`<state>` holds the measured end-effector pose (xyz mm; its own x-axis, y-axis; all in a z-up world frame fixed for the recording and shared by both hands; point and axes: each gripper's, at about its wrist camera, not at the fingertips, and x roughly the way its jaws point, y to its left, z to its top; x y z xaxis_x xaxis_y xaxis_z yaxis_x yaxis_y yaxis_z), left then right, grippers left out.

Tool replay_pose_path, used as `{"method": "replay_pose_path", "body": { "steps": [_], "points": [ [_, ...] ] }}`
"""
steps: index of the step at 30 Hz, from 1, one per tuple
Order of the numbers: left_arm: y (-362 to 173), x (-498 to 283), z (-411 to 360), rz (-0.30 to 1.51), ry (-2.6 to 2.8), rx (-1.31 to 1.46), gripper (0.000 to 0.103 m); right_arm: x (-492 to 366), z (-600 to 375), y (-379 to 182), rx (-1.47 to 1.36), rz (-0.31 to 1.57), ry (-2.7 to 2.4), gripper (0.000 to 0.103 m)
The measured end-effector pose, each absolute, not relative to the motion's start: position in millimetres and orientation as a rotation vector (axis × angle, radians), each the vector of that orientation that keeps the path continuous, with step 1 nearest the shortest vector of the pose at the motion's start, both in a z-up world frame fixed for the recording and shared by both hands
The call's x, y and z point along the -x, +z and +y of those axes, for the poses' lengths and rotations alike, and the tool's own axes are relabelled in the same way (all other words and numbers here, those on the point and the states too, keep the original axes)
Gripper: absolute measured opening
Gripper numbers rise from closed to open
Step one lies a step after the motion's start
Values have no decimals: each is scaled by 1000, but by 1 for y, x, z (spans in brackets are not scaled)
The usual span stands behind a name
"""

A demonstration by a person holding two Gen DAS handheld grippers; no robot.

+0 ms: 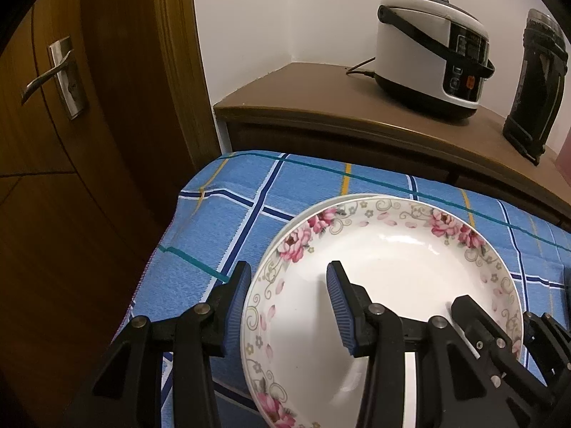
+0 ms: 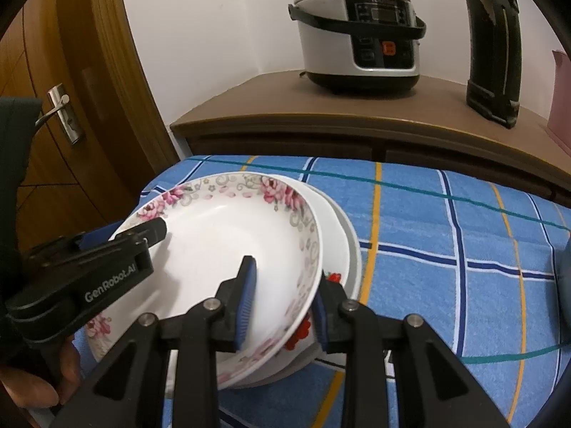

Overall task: Organize plates and bowls
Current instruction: 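Carry the pink-floral plate with the left tool and lower it onto the stack, then open the left tool and withdraw from the plate stack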

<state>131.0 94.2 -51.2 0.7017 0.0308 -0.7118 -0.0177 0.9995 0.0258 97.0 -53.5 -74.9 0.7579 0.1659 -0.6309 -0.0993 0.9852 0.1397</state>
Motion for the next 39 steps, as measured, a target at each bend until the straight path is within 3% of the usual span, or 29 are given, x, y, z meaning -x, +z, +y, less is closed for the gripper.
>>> {"method": "replay_pose_path", "body": {
  "steps": [7,13,29,31,33,39],
  "points": [
    [-53,-131,93,783,38,-41,47,-98,-52,-76,-92,682,149,33],
    [-55,-132,92,777,53,-52,47,-98,-43,-77,-63,673,163,47],
    [-61,-132,93,800,68,-39,48,-92,-50,-71,-74,634,151,54],
    [-62,-132,92,799,71,-47,48,-91,-50,-70,-62,629,142,57],
    [-63,-133,91,800,73,-50,48,-90,-49,-69,-52,626,124,67],
    [-64,-133,88,798,79,-64,48,-89,-54,-69,-53,614,98,67]
  ]
}}
